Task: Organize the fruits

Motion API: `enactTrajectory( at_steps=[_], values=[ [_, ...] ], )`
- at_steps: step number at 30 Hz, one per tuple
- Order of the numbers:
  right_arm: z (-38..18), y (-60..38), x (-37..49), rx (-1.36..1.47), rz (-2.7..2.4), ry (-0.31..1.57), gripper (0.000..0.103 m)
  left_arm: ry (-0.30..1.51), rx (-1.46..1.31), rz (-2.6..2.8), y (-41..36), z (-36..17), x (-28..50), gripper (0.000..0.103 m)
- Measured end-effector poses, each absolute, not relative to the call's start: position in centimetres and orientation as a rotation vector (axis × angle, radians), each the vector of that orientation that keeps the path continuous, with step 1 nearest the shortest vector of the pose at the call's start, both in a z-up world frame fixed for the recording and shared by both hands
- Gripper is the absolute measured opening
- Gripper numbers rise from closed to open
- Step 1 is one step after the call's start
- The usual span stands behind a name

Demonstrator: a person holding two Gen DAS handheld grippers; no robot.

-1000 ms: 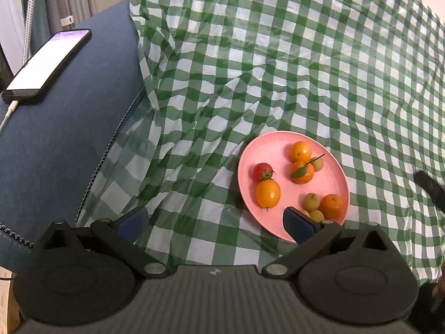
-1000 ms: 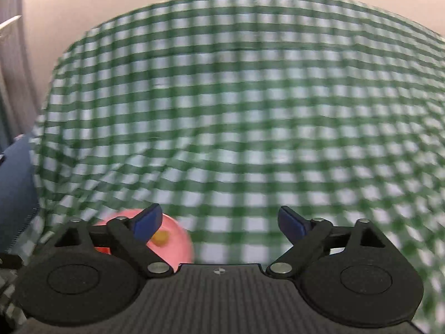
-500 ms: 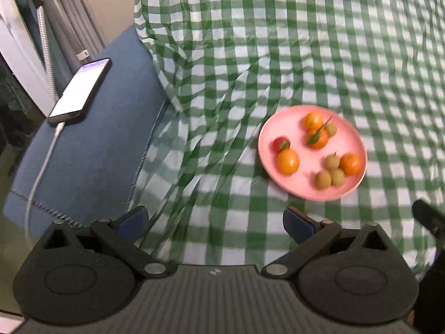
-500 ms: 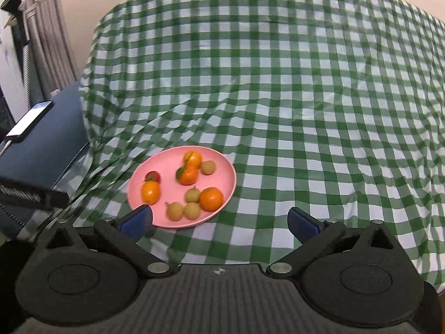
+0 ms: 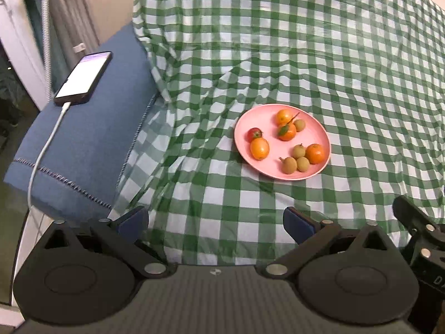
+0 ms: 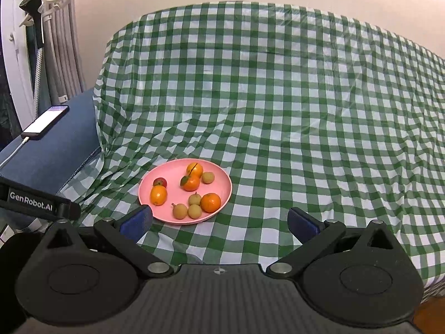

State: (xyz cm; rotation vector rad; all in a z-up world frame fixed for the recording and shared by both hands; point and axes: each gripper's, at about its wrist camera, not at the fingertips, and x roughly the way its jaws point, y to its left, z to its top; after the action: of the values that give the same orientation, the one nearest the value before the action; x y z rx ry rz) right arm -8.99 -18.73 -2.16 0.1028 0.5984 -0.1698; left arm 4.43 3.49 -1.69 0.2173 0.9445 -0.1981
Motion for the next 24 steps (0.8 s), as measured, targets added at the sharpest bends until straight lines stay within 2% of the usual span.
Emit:
enactTrajectory(
  at_steps=[24],
  values=[
    [-1.9,-18.5,-10.0,0.083,-0.159,0.590,0.102,0.926,0.247,-0.161,3.6,-1.6,3.1,0.103]
  ],
)
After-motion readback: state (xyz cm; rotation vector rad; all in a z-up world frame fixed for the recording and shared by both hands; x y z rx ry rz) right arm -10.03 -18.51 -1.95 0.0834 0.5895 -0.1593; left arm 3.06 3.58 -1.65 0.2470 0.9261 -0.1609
